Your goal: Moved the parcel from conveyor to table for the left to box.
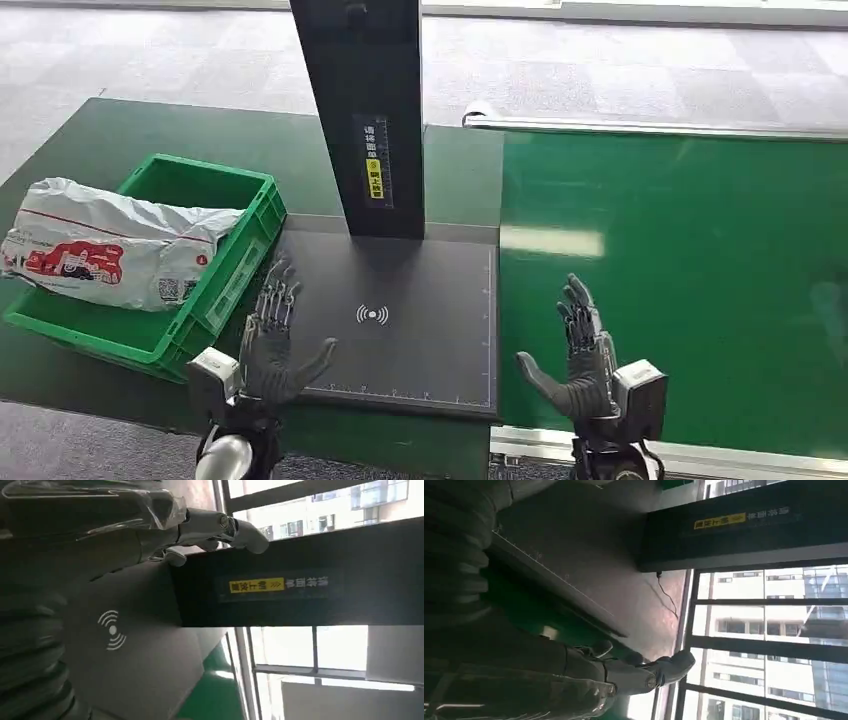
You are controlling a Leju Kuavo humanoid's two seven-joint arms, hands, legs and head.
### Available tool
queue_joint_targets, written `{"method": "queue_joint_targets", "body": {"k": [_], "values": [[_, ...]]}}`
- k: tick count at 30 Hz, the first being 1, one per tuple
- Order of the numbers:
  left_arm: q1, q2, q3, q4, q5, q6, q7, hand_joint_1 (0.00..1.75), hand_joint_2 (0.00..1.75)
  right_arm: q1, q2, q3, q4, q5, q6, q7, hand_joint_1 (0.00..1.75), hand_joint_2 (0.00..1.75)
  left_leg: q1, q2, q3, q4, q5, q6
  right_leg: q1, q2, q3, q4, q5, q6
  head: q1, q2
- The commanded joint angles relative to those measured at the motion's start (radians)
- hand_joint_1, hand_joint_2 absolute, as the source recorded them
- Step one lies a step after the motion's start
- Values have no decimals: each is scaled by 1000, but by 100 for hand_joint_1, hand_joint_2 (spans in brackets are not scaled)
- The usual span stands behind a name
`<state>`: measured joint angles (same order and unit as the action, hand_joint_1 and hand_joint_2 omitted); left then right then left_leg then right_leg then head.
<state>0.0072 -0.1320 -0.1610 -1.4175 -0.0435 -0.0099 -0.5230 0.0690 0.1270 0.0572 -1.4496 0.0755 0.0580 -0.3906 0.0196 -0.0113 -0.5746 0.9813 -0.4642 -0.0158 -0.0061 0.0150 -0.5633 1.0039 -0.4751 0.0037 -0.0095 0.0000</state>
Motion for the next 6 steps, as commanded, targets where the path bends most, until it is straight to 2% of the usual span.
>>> {"method": "queue_joint_targets", "body": {"k": [1,6], "values": [[56,-55,-50,227,3,55,-53,0,175,-45,17,77,237,-8,8,-26,0,175,-2,3,6,-4,0,2,-1,1,5,-4,0,1,0,0],[55,-51,-53,208,7,56,-49,0,175,-43,10,78,224,-8,8,-26,0,175,-1,1,3,-2,0,1,-1,0,3,-2,0,0,0,0]]}}
